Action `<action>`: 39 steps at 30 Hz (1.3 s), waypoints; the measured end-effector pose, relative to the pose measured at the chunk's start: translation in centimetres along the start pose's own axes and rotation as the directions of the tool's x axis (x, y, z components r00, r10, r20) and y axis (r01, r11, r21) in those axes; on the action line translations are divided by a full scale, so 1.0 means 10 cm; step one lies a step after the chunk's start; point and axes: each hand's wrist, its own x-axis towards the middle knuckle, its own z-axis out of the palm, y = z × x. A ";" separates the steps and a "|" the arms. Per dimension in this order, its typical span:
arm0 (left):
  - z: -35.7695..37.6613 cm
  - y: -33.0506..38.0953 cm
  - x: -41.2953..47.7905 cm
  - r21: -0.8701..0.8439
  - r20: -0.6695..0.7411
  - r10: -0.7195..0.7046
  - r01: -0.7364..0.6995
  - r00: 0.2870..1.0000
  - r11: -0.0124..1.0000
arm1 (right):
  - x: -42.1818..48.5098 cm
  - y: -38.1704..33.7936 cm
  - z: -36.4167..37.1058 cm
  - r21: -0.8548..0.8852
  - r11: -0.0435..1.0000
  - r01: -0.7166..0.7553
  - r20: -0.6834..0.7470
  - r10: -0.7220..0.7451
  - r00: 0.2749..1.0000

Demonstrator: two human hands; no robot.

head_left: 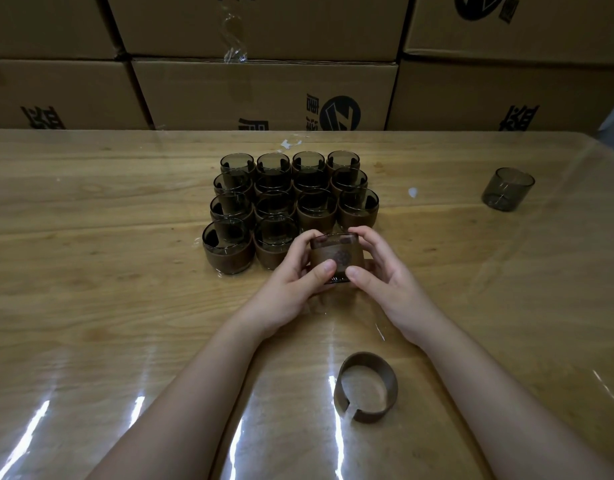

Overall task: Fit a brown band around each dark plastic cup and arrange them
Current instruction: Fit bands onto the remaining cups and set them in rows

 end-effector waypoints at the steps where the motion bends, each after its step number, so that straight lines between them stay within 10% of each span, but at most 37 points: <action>1: 0.00 0.00 0.00 0.003 -0.003 -0.001 0.001 1.000 1.000 | 0.00 0.00 0.00 -0.002 1.000 -0.002 -0.002 0.002 1.000; 20: 0.01 -0.05 0.04 -0.167 -0.098 -0.035 0.018 0.995 0.986 | 0.02 0.00 0.01 0.053 0.998 -0.030 -0.084 0.035 0.996; 39: 0.01 0.01 0.00 0.029 -0.113 0.015 -0.012 0.993 1.000 | 0.00 0.01 0.05 0.003 1.000 0.027 -0.148 -0.026 0.989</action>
